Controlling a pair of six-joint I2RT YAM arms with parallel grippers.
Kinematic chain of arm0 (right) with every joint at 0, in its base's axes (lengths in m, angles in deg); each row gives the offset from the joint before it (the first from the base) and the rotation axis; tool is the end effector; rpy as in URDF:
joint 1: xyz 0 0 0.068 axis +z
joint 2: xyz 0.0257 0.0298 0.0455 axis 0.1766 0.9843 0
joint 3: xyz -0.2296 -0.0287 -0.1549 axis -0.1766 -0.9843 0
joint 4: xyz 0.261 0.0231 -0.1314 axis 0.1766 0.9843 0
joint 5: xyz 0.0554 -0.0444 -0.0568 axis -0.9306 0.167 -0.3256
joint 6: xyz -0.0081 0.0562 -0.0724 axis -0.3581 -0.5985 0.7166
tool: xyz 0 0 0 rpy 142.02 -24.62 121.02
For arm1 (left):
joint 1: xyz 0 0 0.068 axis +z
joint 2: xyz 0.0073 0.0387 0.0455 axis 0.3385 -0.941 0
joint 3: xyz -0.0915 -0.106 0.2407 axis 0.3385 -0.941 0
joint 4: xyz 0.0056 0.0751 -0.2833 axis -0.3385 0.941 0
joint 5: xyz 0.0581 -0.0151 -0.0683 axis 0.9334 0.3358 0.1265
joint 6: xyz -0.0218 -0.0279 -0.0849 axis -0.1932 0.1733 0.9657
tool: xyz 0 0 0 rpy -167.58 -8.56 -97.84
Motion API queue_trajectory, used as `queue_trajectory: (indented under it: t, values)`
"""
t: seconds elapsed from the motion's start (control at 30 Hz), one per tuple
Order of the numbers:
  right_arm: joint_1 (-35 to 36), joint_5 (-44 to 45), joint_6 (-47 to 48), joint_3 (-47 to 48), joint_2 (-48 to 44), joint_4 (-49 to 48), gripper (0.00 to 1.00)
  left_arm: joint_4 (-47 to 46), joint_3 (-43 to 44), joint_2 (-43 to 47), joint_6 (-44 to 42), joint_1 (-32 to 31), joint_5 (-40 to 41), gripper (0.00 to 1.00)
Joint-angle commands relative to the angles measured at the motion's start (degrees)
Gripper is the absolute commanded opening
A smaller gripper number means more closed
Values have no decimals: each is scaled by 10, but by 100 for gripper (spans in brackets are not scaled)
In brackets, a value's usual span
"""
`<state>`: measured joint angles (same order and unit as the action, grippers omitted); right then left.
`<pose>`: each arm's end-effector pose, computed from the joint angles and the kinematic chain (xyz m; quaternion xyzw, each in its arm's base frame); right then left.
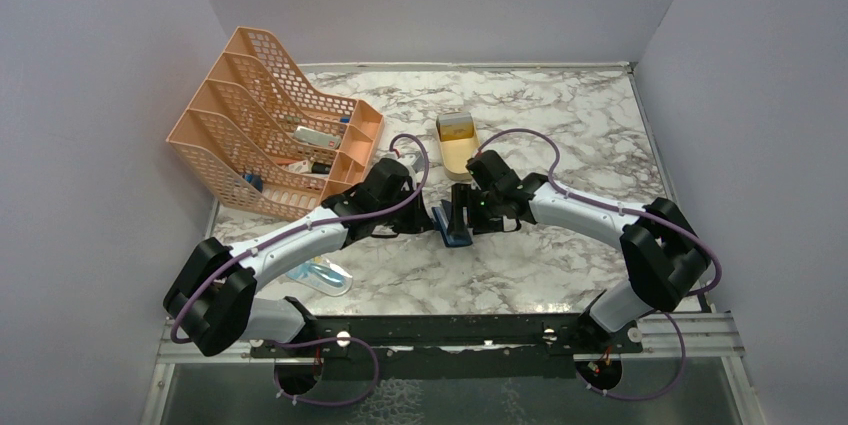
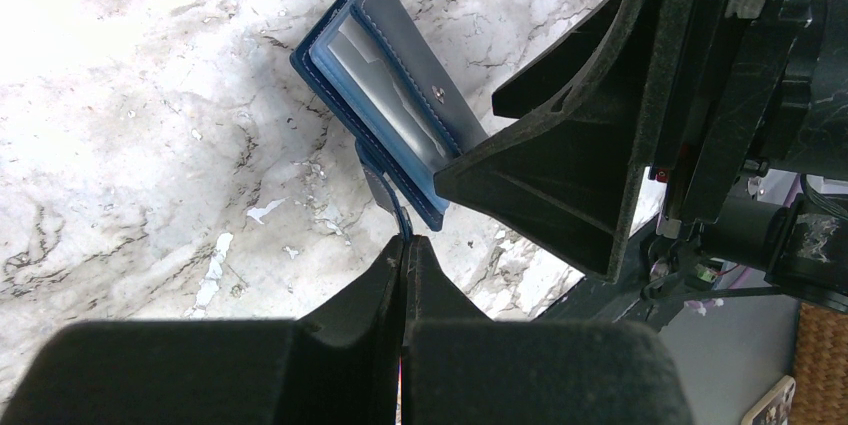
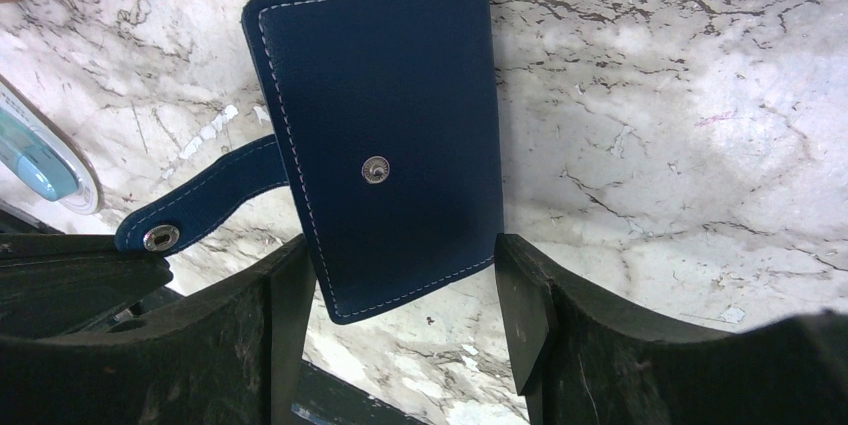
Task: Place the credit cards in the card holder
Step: Open the card holder at the center of the board.
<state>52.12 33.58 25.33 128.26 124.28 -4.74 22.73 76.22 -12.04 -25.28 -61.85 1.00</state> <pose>0.2537 0.2418 0.1317 -0.0384 0.9683 0.2014 0.1423 0.2375 -0.2378 0.1765 0.0691 0.9042 -0.3399 0.2491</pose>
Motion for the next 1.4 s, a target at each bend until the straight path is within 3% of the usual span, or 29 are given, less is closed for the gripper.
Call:
queue_trajectory:
  t: [0.0, 0.33, 0.53, 0.73, 0.83, 0.93, 1.23, 1.37]
  values:
    - [4, -6, 6, -6, 8, -22, 66, -10, -5, 16, -4, 2, 5, 0]
    - [4, 7, 8, -10, 23, -21, 65, -10, -7, 19, -3, 2, 6, 0]
    - [4, 36, 4, -15, 12, -13, 51, -4, -7, 17, -7, 4, 11, 0]
    - [4, 28, 4, -25, -2, -15, 47, 10, -5, 15, -15, 14, 15, 0]
    - [4, 18, 1, -33, -9, -25, 35, 13, -5, 15, -15, 19, 13, 0]
    - [4, 0, -5, -40, -13, -33, 34, 9, -8, 18, 1, 27, -2, 0]
    - [4, -54, -33, -70, -27, -69, 34, -134, -90, 32, 116, 82, -121, 36]
    - [4, -41, -34, -73, -36, -67, 33, -152, -101, 19, 121, 85, -120, 41]
